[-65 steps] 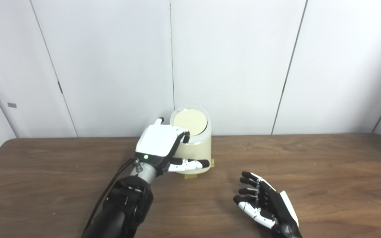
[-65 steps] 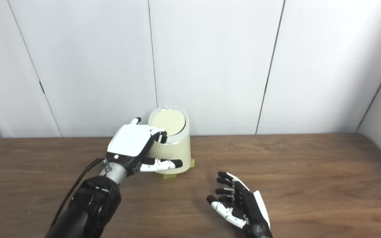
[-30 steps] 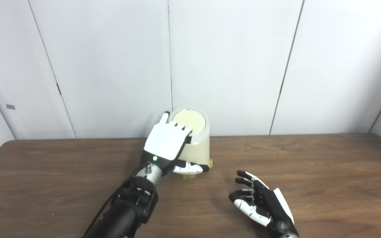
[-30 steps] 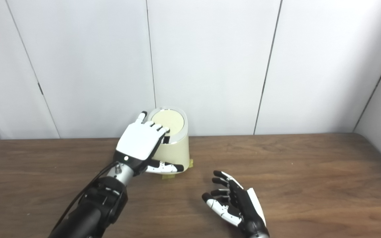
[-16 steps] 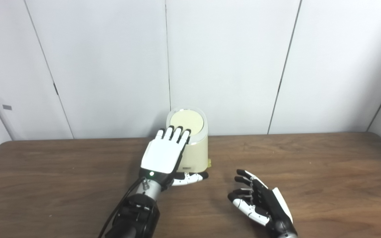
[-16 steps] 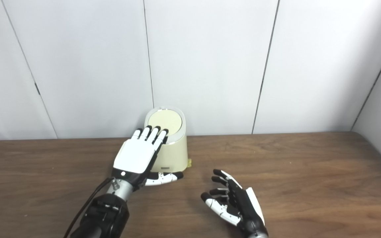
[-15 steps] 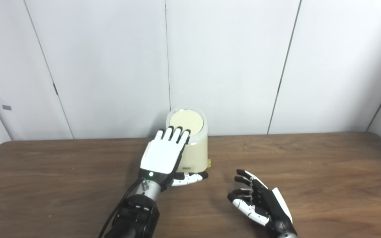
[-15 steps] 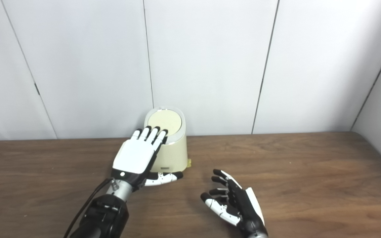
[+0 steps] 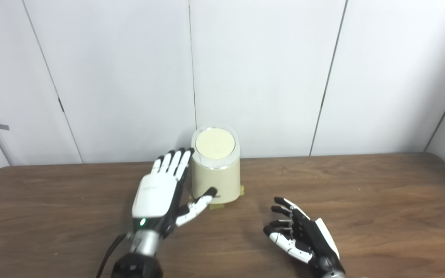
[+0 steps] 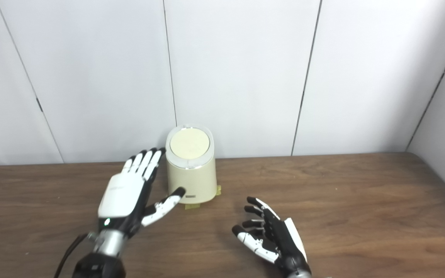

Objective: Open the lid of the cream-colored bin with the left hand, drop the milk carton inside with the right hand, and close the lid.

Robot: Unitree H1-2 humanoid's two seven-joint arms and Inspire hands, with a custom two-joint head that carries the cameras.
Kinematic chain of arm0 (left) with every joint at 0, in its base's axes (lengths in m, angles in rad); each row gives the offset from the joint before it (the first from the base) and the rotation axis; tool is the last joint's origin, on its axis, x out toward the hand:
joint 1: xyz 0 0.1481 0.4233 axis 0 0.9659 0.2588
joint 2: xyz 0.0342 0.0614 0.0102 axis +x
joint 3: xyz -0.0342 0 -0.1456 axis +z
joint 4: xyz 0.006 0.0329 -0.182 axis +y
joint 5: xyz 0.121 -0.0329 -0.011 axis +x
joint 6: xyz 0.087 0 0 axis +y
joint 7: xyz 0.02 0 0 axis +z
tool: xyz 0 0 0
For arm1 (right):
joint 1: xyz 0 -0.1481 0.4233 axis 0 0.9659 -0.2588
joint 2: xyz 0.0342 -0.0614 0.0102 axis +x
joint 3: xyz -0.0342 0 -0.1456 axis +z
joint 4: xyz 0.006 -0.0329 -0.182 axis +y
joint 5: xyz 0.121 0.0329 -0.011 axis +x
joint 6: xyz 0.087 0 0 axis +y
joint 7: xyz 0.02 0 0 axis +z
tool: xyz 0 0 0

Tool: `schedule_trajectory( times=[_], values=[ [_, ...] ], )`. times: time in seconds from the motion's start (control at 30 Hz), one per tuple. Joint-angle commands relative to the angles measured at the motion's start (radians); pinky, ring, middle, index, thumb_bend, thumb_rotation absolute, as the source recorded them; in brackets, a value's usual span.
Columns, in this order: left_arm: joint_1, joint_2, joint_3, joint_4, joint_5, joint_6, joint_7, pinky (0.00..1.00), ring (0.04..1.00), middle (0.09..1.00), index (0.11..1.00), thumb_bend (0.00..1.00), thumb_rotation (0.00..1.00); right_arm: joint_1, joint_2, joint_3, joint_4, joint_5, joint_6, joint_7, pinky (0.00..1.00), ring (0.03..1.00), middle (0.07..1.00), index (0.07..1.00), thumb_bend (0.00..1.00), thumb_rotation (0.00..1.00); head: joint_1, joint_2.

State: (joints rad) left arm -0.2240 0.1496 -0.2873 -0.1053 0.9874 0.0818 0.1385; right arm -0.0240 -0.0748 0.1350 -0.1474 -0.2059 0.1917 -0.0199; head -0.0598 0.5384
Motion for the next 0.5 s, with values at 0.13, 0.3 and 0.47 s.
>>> schedule_trajectory(
  times=[0.13, 0.3, 0.47],
  values=[
    [0.067, -0.030, 0.101, -0.048, -0.308, -0.304, 0.211, 0.76, 0.852, 0.864, 0.858, 0.26, 0.61, 0.005, 0.041, -0.025, 0.036, -0.018, -0.105, -0.071, 0.65, 0.732, 0.758, 0.765, 0.26, 0.28, -0.010, 0.001],
    [0.126, -0.049, 0.151, -0.005, -0.493, -0.445, 0.217, 0.62, 0.738, 0.755, 0.750, 0.16, 0.51, 0.005, 0.066, -0.053, 0.059, -0.028, -0.187, -0.117, 0.65, 0.720, 0.741, 0.737, 0.23, 0.14, -0.013, -0.002],
    [0.193, -0.065, 0.187, 0.016, -0.644, -0.451, 0.162, 0.63, 0.737, 0.760, 0.757, 0.19, 0.48, 0.001, 0.073, -0.076, 0.092, -0.014, -0.295, -0.144, 0.61, 0.698, 0.716, 0.711, 0.24, 0.15, -0.015, -0.006]
  ],
)
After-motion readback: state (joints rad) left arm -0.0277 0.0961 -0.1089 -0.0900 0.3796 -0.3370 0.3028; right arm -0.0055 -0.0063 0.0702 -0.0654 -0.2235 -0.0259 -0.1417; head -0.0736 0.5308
